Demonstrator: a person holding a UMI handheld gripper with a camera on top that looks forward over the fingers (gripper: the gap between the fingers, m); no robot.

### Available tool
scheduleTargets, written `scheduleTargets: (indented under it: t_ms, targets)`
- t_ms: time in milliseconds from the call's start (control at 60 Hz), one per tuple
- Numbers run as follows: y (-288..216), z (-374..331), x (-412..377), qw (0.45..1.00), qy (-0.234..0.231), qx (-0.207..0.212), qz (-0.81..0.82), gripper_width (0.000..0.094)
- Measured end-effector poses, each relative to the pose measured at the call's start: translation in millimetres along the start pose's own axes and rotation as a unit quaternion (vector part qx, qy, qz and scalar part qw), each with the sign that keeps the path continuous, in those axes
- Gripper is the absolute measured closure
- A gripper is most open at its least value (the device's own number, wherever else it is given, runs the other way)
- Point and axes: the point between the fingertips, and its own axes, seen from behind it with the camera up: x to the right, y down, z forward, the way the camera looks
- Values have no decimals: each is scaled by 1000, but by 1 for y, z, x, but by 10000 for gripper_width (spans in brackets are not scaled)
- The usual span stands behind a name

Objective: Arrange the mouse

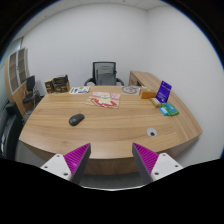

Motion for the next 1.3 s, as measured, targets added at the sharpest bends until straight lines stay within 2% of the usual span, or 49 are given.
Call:
scheduleTargets:
  t_ms: [333,867,1300]
  targets:
    - [-1,24,-39,1000,-10,-3,0,68]
    - [7,66,-174,998,-63,-14,-27,67]
    - [-4,156,-231,998,-62,-3,-31,68]
